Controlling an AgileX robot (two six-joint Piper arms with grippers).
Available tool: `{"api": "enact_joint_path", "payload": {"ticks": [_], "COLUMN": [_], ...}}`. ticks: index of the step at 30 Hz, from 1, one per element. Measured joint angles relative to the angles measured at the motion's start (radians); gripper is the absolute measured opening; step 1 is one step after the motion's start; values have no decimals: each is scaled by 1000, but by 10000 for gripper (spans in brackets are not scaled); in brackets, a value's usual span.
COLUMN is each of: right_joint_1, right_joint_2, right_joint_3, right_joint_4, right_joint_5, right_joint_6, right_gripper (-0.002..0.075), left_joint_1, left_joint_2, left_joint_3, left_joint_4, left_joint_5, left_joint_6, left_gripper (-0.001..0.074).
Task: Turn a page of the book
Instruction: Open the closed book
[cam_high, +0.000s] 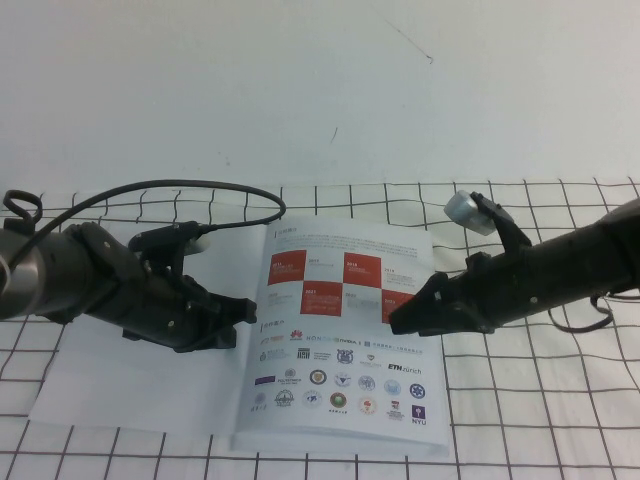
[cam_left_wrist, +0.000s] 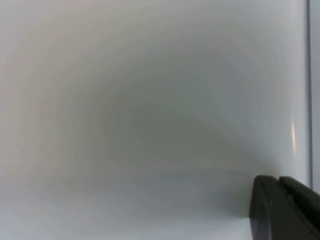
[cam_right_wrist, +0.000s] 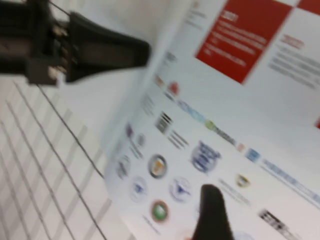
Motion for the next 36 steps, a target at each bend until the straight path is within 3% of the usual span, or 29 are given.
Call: {"api": "enact_joint_path", "payload": {"ticks": [6, 12, 23, 36], "right_joint_1": [-2, 14, 60, 73], "right_joint_2": [-30, 7, 24, 34], "right_joint_3": [-83, -87, -87, -87], "right_joint_4": [-369, -451, -425, -93], "right_joint_5": [-11, -14, -62, -78], "right_joint_6": [272, 326, 333, 159], "right_gripper": [462, 462, 462, 462], "left_joint_1": [0, 0, 0, 0], "left_joint_2": [0, 0, 0, 0], "left_joint_3": [0, 0, 0, 0], "left_joint_4": [0, -12, -23, -24], "left_joint_5": [0, 1, 4, 4], "left_joint_6": [0, 0, 0, 12], "left_gripper": [-2, -2, -2, -2]}}
